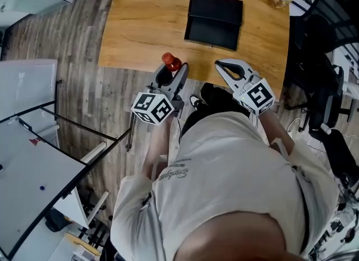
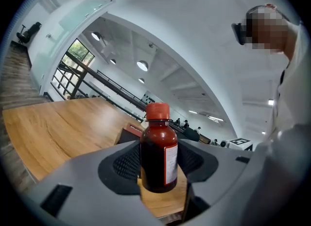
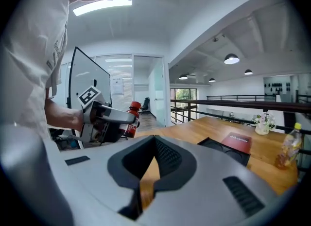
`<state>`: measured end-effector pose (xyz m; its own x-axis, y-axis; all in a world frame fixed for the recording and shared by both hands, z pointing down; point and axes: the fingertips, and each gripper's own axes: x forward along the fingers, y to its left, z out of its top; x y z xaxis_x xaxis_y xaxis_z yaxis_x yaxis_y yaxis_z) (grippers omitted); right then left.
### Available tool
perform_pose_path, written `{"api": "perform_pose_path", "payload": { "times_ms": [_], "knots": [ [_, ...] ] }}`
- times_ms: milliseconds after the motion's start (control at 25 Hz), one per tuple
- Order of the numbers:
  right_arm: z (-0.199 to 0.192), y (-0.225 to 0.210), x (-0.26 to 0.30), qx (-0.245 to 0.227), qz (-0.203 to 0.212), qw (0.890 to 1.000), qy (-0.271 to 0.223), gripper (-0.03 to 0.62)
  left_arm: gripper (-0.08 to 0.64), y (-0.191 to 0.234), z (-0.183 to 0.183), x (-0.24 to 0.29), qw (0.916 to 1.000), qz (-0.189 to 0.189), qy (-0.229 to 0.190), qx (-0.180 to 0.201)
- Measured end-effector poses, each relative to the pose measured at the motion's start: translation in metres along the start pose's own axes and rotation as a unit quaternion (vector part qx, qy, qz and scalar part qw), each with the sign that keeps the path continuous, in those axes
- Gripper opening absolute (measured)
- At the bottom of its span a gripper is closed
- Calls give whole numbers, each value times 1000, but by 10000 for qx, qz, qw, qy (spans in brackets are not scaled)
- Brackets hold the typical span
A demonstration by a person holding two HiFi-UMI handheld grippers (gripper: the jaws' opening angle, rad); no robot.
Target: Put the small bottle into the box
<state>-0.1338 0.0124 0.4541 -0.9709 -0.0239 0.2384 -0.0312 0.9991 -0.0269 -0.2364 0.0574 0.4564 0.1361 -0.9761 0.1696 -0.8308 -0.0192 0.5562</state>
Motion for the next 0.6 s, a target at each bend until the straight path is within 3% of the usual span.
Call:
{"api": "perform_pose_path", "payload": {
  "times_ms": [160, 320, 600],
  "knots": [
    [-11, -27, 10, 437, -153, 9989, -9, -6, 225, 3, 7, 21, 9997, -47, 231, 107],
    [1, -60, 24, 392, -207, 9988, -205, -5, 225, 18, 19, 50, 9982, -56, 526, 264],
    [-8, -125, 21, 711, -652, 9945, -418, -5, 225, 16, 25, 125, 9906, -280, 1056, 828]
  ]
}}
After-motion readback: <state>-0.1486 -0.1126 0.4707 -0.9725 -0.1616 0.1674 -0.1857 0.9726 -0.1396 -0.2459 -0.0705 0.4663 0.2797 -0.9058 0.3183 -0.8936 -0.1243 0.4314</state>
